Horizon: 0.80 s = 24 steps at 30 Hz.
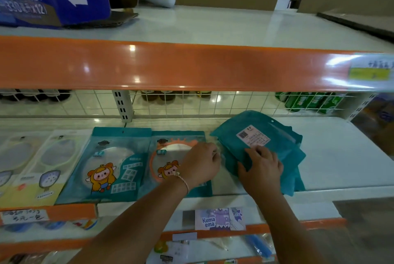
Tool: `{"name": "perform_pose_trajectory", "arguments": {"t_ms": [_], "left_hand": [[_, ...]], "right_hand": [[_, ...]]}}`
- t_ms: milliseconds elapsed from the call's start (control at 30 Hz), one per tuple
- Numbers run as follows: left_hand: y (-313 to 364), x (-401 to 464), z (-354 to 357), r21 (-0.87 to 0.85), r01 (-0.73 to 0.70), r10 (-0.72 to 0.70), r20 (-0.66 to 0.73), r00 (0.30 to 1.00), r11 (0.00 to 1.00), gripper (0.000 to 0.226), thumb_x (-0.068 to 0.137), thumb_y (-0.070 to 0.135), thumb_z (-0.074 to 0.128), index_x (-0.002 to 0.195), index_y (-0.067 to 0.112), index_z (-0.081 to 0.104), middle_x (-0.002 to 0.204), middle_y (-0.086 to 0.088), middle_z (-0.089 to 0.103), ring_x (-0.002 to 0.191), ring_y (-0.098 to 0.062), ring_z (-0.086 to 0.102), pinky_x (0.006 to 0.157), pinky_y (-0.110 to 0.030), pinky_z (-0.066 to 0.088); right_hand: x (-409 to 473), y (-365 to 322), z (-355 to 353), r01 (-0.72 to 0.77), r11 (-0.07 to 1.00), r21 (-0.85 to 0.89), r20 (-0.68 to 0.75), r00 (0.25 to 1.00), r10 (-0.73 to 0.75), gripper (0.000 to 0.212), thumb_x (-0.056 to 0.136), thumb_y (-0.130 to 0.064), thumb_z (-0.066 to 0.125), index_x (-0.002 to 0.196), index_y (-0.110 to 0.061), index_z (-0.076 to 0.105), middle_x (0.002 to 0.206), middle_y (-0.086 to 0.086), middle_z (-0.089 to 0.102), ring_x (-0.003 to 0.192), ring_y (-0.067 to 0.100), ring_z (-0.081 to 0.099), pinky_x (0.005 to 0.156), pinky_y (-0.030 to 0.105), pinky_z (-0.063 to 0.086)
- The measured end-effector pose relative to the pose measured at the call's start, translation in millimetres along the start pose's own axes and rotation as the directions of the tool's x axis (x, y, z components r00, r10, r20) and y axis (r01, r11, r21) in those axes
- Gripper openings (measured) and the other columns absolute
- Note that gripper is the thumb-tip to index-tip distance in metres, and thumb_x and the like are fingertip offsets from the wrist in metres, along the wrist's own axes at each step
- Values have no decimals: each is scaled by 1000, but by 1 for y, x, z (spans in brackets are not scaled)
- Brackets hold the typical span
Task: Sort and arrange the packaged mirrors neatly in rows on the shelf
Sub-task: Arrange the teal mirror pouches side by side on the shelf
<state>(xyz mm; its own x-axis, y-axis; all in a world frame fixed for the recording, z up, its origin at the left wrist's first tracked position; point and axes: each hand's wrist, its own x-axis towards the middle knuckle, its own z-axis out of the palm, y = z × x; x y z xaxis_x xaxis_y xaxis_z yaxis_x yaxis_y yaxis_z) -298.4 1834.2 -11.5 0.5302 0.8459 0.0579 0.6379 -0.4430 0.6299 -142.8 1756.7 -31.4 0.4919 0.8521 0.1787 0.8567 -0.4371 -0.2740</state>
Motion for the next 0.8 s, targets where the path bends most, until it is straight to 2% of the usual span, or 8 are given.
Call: {"name": "perform_pose_trajectory", "arguments": {"t_ms": [100,200,267,367,467,533,633,800], "left_hand": [[1,0,3,-95,51,-51,-2,999,994,22,96,24,50,89,9,66,84,-6,64,74,-16,58,61,-23,44],[3,2,7,-312,205,-195,64,979,928,33,98,33,48,88,7,66,82,-10,65,72,-19,61,65,-31,50],[9,4,7,-560,372,-320,193,927,740,39,98,40,49,94,5,66,81,-9,68,67,-18,62,61,-32,49],[20,5,2,-795,513,-389,383,838,323,49,93,49,57,101,2,66,80,-11,69,68,-21,63,59,-30,52],[21,4,-4,-857,499,-385,420,822,130,44,91,46,61,109,7,68,95,-16,74,86,-30,69,72,-37,58],[17,2,-8,-864,498,-414,430,803,69,34,95,36,59,111,8,68,97,-15,74,87,-29,71,73,-39,59],[5,-2,-16,-867,495,-510,402,760,54,22,97,23,56,107,8,69,89,-10,76,73,-23,71,55,-30,56],[-36,-20,-55,-916,398,-559,303,772,53,15,95,10,56,102,8,69,97,-15,74,90,-31,70,76,-40,57]], "right_hand": [[-2,1,6,65,998,13,-86,994,-64,26,88,-27,68,112,-20,73,129,6,62,127,30,49,108,52,30],[-4,3,10,126,989,78,-225,968,-106,16,81,-14,76,96,-17,78,111,5,73,114,33,60,103,57,38],[-5,2,6,178,977,121,-310,941,-133,18,79,-9,77,95,-16,78,106,4,74,112,34,62,102,59,39],[-9,-6,2,311,942,129,-428,874,-231,17,81,-10,70,94,-16,78,105,3,74,111,35,61,99,61,40],[-16,-19,2,458,884,94,-468,804,-367,20,78,-15,65,93,-19,79,105,-1,75,111,34,61,98,61,41],[-22,-29,4,534,839,104,-461,774,-435,20,82,-19,61,92,-22,79,105,-4,74,111,30,62,99,57,41],[-30,-44,8,588,790,172,-387,778,-495,21,87,-31,58,91,-25,78,107,-5,73,110,24,63,97,48,45],[-35,-60,0,513,738,440,-316,857,-407,29,93,-41,57,97,-19,76,107,-4,71,105,12,61,90,41,52]]}}
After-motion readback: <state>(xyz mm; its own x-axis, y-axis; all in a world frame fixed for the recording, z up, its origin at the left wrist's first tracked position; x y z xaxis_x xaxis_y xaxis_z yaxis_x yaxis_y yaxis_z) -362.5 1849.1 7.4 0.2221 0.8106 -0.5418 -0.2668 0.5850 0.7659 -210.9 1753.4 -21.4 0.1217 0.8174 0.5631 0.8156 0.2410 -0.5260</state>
